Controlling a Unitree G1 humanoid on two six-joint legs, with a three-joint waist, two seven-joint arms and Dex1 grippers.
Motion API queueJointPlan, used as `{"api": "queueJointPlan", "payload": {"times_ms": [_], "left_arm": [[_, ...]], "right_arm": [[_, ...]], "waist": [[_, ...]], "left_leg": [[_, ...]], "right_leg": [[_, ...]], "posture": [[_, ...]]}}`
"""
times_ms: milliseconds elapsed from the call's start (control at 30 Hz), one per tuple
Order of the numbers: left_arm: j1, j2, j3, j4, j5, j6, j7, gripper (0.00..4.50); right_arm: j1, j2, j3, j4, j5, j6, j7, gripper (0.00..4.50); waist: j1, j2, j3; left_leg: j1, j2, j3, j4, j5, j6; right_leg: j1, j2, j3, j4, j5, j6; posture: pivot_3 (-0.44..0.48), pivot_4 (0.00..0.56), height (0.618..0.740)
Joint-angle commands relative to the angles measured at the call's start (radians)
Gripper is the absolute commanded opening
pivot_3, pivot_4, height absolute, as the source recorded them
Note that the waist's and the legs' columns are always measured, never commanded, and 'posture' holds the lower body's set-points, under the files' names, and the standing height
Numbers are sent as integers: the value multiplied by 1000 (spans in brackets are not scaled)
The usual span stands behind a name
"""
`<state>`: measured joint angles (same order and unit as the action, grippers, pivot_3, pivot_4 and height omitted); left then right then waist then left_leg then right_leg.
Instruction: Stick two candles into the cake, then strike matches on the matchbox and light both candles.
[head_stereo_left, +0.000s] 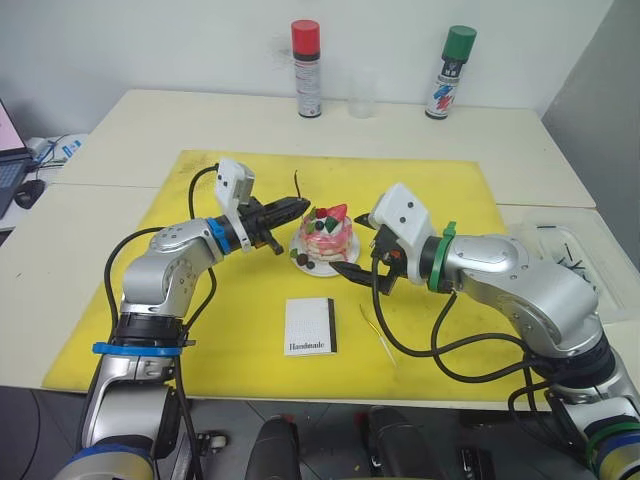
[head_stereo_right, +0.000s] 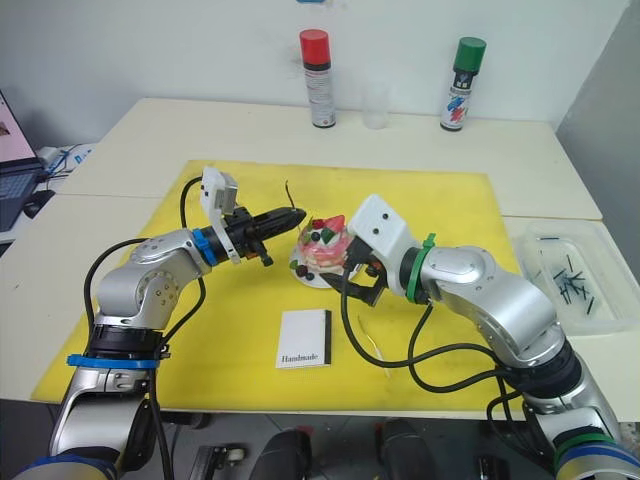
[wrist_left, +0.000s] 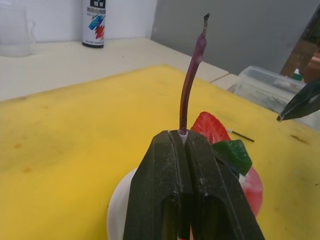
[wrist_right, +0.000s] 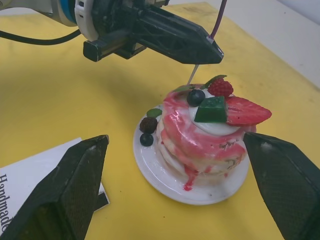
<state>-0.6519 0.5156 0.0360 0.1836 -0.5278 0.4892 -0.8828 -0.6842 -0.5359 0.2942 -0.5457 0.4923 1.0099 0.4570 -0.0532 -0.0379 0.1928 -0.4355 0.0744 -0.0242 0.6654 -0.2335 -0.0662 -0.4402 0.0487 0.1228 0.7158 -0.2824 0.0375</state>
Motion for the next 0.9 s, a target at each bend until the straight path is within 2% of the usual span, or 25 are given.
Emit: {"api": "queueJointPlan", "payload": {"times_ms": [33,367,733,900], "left_arm": [[-30,-22,14,0,7,-22,3,0],[-41,-38,6,31,58,-71,-13,0],[45,-63,-13,21,116,-148,-24,0],[80,-108,-20,70,155,-220,15,0]], "right_arm": [[-4,4,-30,-32,-6,-7,10,4479],[5,8,-21,-41,-8,-3,14,4479],[12,6,-17,-48,-20,-7,17,4479],[22,8,-13,-47,-31,-17,17,4479]], "waist": [[0,0,0],[0,0,0],[1,0,0],[2,0,0]], "left_leg": [[0,0,0,0,0,0],[0,0,0,0,0,0],[0,0,-1,0,0,0],[1,0,0,0,0,0]], "right_leg": [[0,0,0,0,0,0],[0,0,0,0,0,0],[1,0,0,0,0,0],[1,0,0,0,0,0]], "posture": [[0,150,689],[0,150,689],[0,150,689],[0,150,689]]}}
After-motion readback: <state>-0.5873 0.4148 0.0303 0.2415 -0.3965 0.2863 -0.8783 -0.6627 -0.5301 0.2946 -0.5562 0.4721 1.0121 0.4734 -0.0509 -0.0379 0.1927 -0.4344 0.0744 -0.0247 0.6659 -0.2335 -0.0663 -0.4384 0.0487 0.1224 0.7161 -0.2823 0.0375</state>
